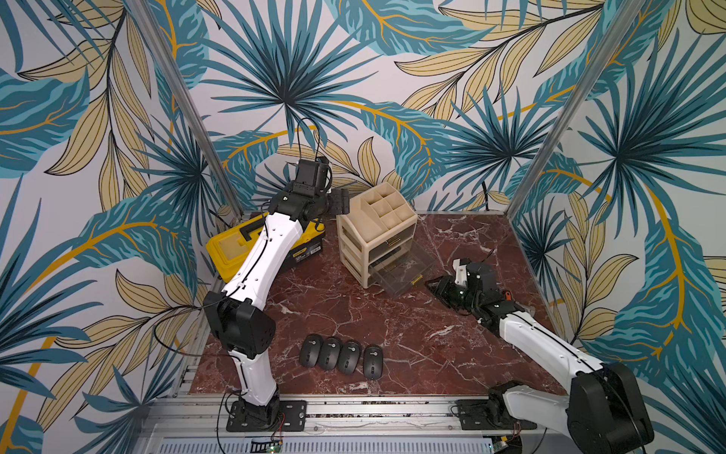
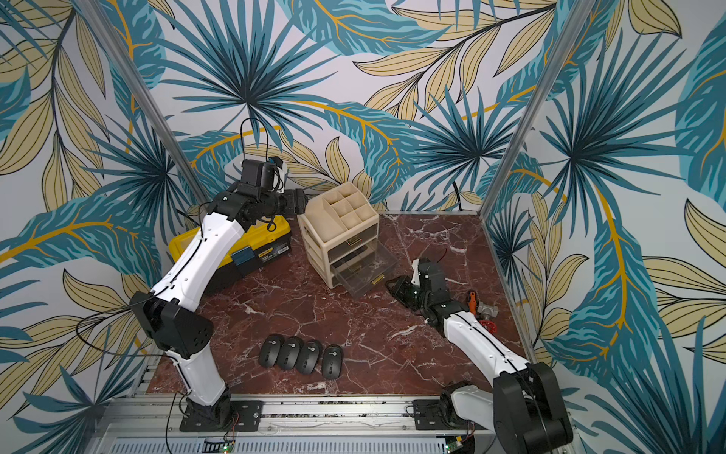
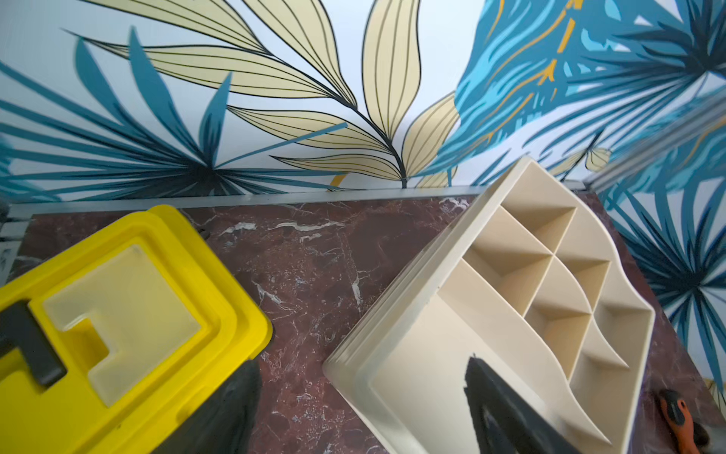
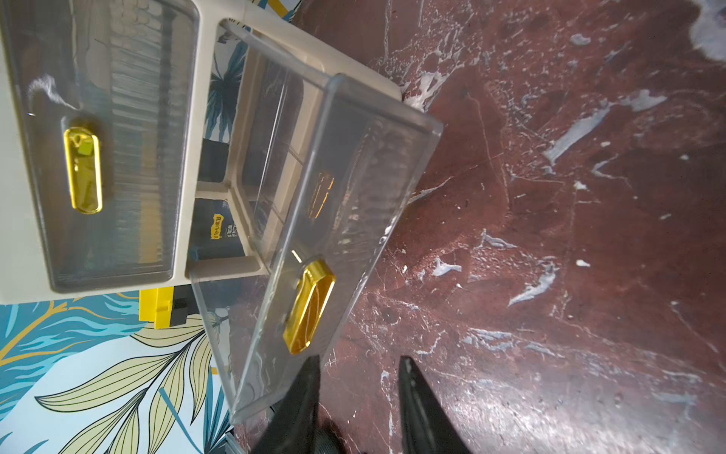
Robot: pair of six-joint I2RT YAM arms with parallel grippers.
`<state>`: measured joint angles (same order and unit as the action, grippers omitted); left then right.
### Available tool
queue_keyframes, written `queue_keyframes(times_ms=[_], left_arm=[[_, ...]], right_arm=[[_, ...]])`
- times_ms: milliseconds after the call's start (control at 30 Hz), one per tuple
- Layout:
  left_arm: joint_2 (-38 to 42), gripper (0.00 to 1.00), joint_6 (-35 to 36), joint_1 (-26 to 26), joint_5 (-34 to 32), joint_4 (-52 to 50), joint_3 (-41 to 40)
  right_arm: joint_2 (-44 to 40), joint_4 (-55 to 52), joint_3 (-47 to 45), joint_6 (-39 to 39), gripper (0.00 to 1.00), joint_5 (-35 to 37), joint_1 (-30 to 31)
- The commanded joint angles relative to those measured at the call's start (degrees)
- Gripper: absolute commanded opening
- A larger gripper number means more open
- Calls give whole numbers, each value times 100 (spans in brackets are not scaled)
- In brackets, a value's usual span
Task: Take the mice out of the drawer
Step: Close the drawer in the storage box.
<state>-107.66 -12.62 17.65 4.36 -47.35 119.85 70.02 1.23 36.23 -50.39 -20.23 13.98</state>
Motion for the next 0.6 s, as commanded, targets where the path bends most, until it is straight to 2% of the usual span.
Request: queue_keyframes(times_ms=[0,133,267,400,567], left_arm=[[-224,84,1045,-2,1159,-360,516],[-509,82,1344,-18,1470,-367,674],[-795,79,1412,-24,1318,-486,911],[-924,73,1481,-22,1308,-354,935],[-1120,66,1592,-16,1645,-330,1073]], right_arm=[[137,254,49,19,34,-127,35],[280,298,85,47,32,-178,32],[352,306,112,69,29,-175,35],[440,399,126,56,26,-253,33],[537,502,145,3,23,-293,35]])
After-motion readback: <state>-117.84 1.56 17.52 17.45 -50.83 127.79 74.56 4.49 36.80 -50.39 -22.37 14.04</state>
